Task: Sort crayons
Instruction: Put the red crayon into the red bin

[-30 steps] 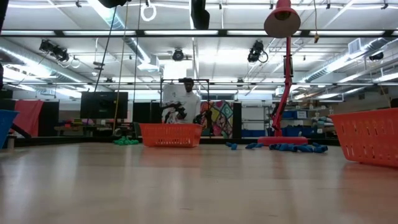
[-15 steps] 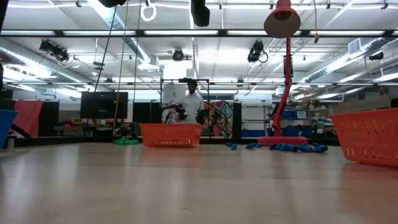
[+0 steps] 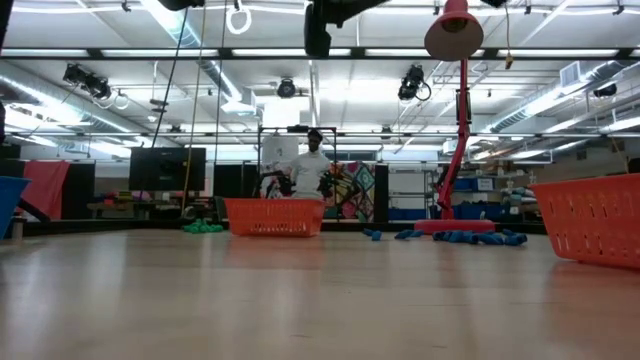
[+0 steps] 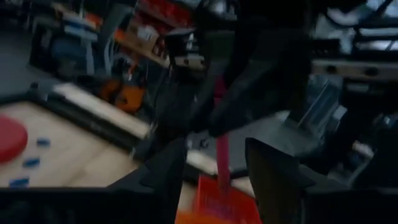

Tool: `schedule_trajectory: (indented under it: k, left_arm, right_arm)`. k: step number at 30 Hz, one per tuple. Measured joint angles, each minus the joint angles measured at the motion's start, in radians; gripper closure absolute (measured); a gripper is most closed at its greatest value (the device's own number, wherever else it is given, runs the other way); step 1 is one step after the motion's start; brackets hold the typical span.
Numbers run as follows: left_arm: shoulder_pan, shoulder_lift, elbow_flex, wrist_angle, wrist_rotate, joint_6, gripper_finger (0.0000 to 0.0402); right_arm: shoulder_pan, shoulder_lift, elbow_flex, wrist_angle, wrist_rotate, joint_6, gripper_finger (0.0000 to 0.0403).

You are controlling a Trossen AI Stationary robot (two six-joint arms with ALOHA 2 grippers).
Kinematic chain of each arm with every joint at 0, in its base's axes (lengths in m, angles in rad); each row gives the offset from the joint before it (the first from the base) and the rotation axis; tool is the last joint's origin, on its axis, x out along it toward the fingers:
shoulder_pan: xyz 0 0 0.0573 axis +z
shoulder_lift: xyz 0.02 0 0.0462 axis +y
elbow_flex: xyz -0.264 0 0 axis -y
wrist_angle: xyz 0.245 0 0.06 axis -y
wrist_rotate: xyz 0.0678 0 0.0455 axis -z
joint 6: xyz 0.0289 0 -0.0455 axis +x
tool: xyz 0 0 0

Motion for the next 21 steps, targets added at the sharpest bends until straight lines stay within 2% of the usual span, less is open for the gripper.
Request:
schedule_trajectory:
  k: [5, 10, 15, 21]
  left_arm:
    - [-0.019, 0.0, 0.0, -0.178, 0.002, -0.069, 0.0221]
    - [-0.037, 0.0, 0.0, -0.349, 0.004, -0.143, 0.0221]
    - [-0.044, 0.0, 0.0, -0.428, 0.004, -0.199, 0.0221]
    - [-0.045, 0.0, 0.0, -0.436, 0.004, -0.249, 0.0221]
  right_arm:
    - [0.004, 0.0, 0.0, -0.26, -0.111, 0.161, 0.0367]
    - [0.034, -0.002, -0.007, -0.458, -0.267, 0.257, 0.0366]
    - [0.109, -0.002, -0.097, -0.502, -0.4, 0.347, 0.0366]
    - [0.242, -0.006, -0.269, -0.42, -0.545, 0.562, 0.0365]
